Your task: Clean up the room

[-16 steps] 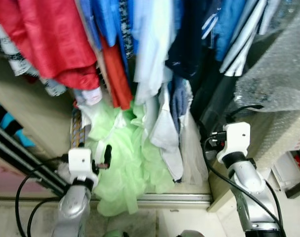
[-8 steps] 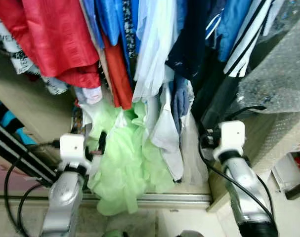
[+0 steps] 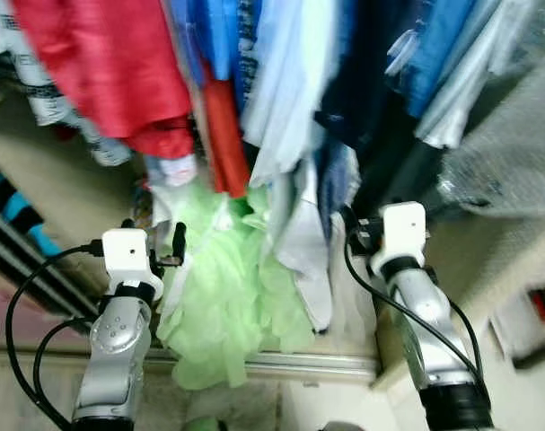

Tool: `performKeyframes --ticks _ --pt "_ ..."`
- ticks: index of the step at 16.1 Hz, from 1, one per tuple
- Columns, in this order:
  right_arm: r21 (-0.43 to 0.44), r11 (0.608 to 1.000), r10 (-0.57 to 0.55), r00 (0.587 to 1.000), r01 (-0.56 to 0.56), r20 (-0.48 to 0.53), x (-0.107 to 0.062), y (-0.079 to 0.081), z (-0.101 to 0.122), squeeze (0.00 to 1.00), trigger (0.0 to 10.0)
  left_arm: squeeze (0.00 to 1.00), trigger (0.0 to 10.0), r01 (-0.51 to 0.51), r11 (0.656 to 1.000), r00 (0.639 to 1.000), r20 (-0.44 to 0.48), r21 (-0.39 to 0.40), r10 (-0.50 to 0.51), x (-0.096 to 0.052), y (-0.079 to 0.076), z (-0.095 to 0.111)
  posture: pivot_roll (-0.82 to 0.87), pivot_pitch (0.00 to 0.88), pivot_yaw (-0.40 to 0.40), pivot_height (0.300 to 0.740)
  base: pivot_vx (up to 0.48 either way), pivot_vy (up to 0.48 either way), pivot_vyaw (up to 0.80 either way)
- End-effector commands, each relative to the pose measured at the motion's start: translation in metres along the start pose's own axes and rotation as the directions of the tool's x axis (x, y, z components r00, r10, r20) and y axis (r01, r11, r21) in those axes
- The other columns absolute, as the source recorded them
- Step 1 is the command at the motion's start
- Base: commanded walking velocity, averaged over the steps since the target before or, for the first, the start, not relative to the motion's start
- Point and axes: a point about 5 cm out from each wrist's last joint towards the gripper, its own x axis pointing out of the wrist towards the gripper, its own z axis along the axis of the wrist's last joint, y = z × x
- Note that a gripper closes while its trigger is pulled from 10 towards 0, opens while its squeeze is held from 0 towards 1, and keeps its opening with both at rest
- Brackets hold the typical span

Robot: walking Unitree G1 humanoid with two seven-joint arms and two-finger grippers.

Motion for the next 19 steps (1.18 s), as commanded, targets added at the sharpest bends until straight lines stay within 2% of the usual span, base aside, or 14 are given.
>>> performKeyframes --ticks 1,2,3,4,5,7,8,10,12,15,17,18,19 --pt "0.014 1.0 0.005 1.0 -0.005 -0.009 0.005 0.004 0.0 0.0 10.0 0.0 10.0 -0.005 1.0 1.0 0.015 0.004 0.005 -0.001 0.0 0.002 -0.09 0.0 0.038 0.74 0.0 0.0 0.8" --pt "0.021 1.0 0.018 1.0 -0.018 -0.008 0.008 0.007 0.001 0.0 10.0 0.0 10.0 -0.019 1.0 1.0 -0.009 -0.01 0.019 -0.002 -0.001 0.003 -0.08 0.0 0.033 0.74 0.0 0.0 0.8" --pt "0.024 0.999 0.041 0.999 -0.041 -0.003 0.011 0.013 0.004 0.0 10.0 0.0 10.0 -0.026 0.999 0.994 -0.11 -0.024 0.024 -0.004 -0.002 -0.001 -0.07 0.0 0.029 0.74 0.0 0.0 0.8" --pt "0.088 0.994 0.064 0.998 -0.063 -0.007 0.015 0.021 0.007 0.0 10.0 0.0 10.0 -0.037 0.999 0.996 -0.083 -0.012 0.036 -0.006 0.001 0.001 -0.07 0.0 0.036 0.74 0.0 0.0 0.8" --pt "0.135 0.988 0.081 0.997 -0.079 -0.012 0.018 0.027 0.006 0.0 10.0 0.0 10.0 -0.064 0.997 0.995 -0.079 -0.033 0.061 -0.007 0.004 -0.001 -0.07 0.0 0.036 0.74 0.0 0.0 0.8" --pt "0.114 0.988 0.101 0.995 -0.1 -0.011 0.02 0.037 0.004 0.0 10.0 0.0 10.0 -0.078 0.995 0.993 -0.092 -0.058 0.072 -0.008 0.007 -0.005 -0.06 0.0 0.035 0.74 0.0 0.0 0.8" --pt "0.107 0.989 0.107 0.994 -0.107 0.004 0.019 0.038 0.007 0.0 10.0 0.0 10.0 -0.069 0.998 0.995 -0.073 0.003 0.069 -0.013 0.011 -0.002 -0.04 0.0 0.024 0.74 0.0 0.0 0.8" --pt "0.089 0.99 0.11 0.994 -0.11 -0.003 0.013 0.029 0.005 0.0 10.0 0.0 10.0 -0.098 0.995 0.99 -0.1 0.016 0.099 -0.024 0.019 -0.004 -0.03 0.0 0.019 0.74 0.0 0.0 0.8" --pt "0.067 0.993 0.095 0.995 -0.094 -0.016 0.009 0.019 0.0 0.0 10.0 0.0 10.0 -0.112 0.993 0.986 -0.12 0.022 0.114 -0.029 0.019 -0.012 -0.04 0.0 0.021 0.74 0.0 0.0 0.8" --pt "0.076 0.994 0.079 0.997 -0.077 -0.023 0.01 0.017 -0.006 0.0 10.0 0.0 10.0 -0.089 0.994 0.992 -0.087 0.057 0.094 -0.023 0.008 -0.009 -0.05 0.0 0.026 0.74 0.0 0.0 0.8" --pt "0.084 0.994 0.071 0.997 -0.067 -0.042 0.009 0.017 -0.012 0.0 10.0 0.0 10.0 -0.089 0.996 0.991 -0.099 0.03 0.092 -0.021 0.007 -0.011 -0.03 0.0 0.019 0.74 0.0 0.0 0.8" --pt "0.133 0.99 0.054 0.996 -0.044 -0.069 0.009 0.013 -0.016 0.0 10.0 0.0 10.0 -0.061 0.998 0.99 -0.126 0.019 0.063 -0.022 0.007 -0.015 -0.05 0.002 0.041 0.74 0.0 0.0 0.0" --pt "0.147 0.988 0.054 0.996 -0.044 -0.065 0.01 0.012 -0.015 0.0 10.0 0.0 10.0 -0.055 0.998 0.99 -0.126 0.02 0.057 -0.022 0.008 -0.015 -0.05 0.0 0.043 0.74 0.0 0.0 0.0"
